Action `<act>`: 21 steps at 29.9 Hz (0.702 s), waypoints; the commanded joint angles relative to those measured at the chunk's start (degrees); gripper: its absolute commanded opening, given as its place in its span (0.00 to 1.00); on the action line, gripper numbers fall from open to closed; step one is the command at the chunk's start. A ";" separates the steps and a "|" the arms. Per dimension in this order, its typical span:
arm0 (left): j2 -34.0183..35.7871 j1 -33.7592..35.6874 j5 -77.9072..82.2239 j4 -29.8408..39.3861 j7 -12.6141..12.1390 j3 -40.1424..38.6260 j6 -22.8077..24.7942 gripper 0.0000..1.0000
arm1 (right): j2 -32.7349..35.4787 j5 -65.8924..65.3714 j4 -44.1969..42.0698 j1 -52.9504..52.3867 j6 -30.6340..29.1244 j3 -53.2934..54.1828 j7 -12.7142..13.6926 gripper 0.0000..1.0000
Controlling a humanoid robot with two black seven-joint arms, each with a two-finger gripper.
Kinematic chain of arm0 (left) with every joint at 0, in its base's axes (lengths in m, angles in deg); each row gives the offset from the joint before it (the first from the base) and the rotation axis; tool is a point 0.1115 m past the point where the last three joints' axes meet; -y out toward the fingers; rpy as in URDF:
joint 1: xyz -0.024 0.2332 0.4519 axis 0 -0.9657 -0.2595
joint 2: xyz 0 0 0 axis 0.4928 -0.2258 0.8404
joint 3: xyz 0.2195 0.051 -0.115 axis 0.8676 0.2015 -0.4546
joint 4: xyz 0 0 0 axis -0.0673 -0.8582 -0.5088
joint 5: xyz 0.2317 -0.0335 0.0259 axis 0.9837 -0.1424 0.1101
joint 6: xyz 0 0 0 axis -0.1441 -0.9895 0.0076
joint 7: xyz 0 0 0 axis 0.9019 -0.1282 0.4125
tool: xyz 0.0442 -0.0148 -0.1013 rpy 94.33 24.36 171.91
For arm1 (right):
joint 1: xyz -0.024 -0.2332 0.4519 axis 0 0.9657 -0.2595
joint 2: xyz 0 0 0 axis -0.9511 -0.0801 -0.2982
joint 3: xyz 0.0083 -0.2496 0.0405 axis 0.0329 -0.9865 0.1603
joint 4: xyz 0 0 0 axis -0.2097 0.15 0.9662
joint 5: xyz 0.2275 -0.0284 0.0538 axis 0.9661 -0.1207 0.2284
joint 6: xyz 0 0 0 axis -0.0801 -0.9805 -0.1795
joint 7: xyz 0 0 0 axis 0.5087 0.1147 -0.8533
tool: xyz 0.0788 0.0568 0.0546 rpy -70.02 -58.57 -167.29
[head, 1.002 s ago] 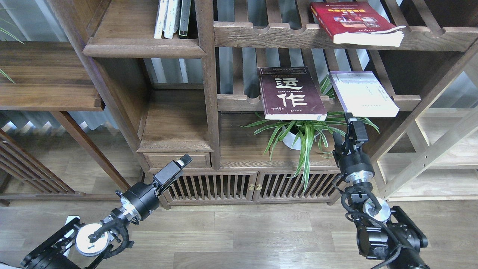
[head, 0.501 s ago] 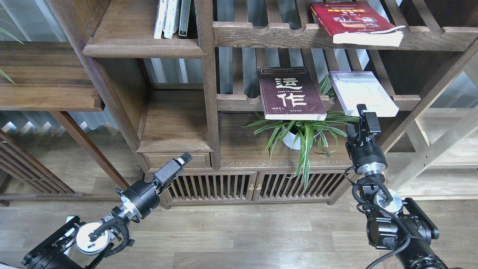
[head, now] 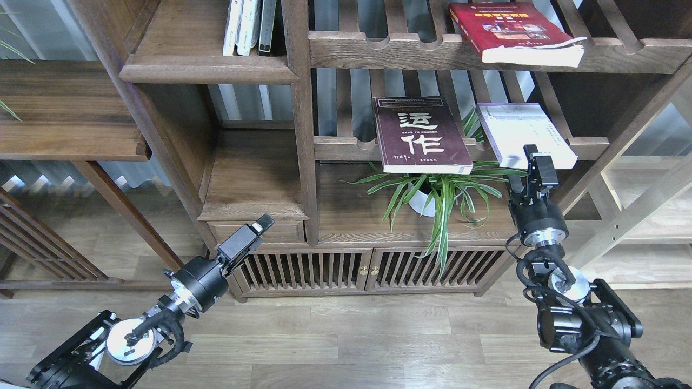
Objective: Organize books on shelf
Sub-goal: 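Move the right gripper up to the white book's near edge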
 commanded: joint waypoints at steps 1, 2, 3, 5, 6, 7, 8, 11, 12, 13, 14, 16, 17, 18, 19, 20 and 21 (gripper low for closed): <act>0.09 0.00 0.00 0.06 0.00 -0.01 0.00 0.99 | -0.03 -0.06 -0.24 -0.04 0.00 -0.01 -1.08 1.00; 0.09 0.00 0.00 0.06 0.00 -0.09 0.00 0.99 | -0.03 0.02 -0.15 -0.04 0.00 -0.09 -1.35 1.00; 0.09 0.00 0.00 0.06 0.00 -0.09 0.00 0.99 | -0.03 0.03 -0.24 -0.13 0.00 -0.09 -1.52 1.00; 0.00 0.00 0.00 0.06 0.00 -0.18 0.00 0.99 | 0.06 0.02 -0.15 -0.31 0.00 -0.18 -1.87 1.00; 0.09 0.00 0.00 0.06 0.00 -0.27 0.00 0.99 | 0.06 0.03 -0.24 -0.66 0.00 -0.18 -1.88 1.00; 0.09 0.00 0.00 0.06 0.00 -0.36 0.00 0.99 | 0.14 -0.06 -0.24 -1.01 0.00 -0.18 -1.96 1.00; 0.09 0.00 0.00 0.06 0.00 -0.36 0.00 0.99 | 0.14 -0.06 -0.41 -1.27 0.00 -0.18 -1.88 1.00; 0.09 0.00 0.00 0.06 0.00 -0.44 0.00 0.99 | 0.14 -0.06 -1.03 -2.06 0.74 -0.18 -1.96 1.00; 0.09 0.00 0.00 0.06 0.00 -0.44 0.00 0.99 | 0.14 -0.06 -1.12 -2.41 1.88 -0.18 -1.88 1.00; 0.09 0.00 0.00 0.06 0.00 -0.44 0.00 0.99 | 0.14 -0.06 -1.29 -2.68 2.68 -0.27 -1.96 1.00; 0.09 0.00 0.00 0.06 0.00 -0.44 0.00 0.99 | 0.14 -0.06 -1.47 -2.86 3.56 -0.36 -1.96 1.00; 0.09 0.00 0.00 0.06 0.00 -0.62 0.00 0.99 | 0.14 -0.15 -1.56 -3.12 5.05 -0.62 -1.88 1.00; 0.09 0.00 0.00 0.06 0.00 -0.79 0.00 0.99 | 0.14 -0.24 -1.73 -3.12 5.67 -0.79 -1.88 1.00; 0.09 0.00 0.00 0.15 0.00 -0.80 0.00 0.99 | 0.14 -0.24 -1.91 -3.12 6.02 -0.88 -1.88 1.00; 0.09 0.00 0.00 0.15 0.00 -0.88 0.00 0.99 | 0.14 -0.24 -2.00 -3.12 6.46 -0.97 -1.88 1.00; 0.09 0.00 0.00 0.15 0.00 -0.97 0.00 0.99 | 0.14 -0.32 -2.35 -3.12 6.99 -1.06 -1.88 1.00; 0.09 0.00 0.00 0.15 0.00 -0.97 0.00 0.99 | 0.14 -0.41 -2.44 -3.12 7.34 -1.06 -1.88 1.00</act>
